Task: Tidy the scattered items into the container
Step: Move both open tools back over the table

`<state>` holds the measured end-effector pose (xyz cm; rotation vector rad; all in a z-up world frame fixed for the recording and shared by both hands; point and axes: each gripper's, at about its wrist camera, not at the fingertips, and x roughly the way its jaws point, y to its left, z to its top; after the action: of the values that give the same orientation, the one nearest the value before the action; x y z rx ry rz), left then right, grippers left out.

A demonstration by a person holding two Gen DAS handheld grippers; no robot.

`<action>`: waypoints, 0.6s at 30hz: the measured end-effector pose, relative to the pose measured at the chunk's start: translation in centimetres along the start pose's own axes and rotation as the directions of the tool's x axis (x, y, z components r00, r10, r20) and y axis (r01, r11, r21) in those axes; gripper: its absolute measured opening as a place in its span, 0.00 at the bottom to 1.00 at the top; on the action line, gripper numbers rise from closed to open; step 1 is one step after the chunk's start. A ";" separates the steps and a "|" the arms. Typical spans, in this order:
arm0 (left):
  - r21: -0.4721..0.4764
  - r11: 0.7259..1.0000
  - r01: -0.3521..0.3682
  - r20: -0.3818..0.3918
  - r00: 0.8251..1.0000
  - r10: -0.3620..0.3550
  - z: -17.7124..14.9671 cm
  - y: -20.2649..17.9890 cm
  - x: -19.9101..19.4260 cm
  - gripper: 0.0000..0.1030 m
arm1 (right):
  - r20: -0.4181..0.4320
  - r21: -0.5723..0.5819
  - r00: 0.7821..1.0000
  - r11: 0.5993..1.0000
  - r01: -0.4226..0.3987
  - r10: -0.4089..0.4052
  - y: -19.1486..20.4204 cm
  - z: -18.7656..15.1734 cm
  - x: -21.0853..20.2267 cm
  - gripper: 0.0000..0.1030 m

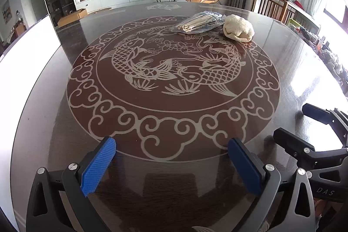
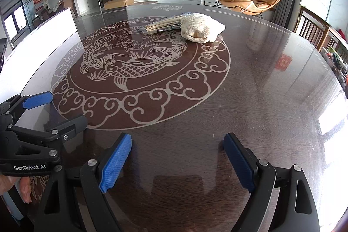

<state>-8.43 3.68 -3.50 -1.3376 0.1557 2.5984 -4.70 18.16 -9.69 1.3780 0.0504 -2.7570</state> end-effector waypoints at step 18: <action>0.009 1.000 0.002 -0.001 1.000 -0.002 -0.1 0.0 -0.1 1.00 | -0.013 -0.029 1.000 0.999 -0.023 0.023 -0.1 1.3 1.2 0.89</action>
<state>-8.31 3.66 -3.43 -1.3350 0.1657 2.5922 -6.47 18.15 -9.83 1.3808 0.0741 -2.7178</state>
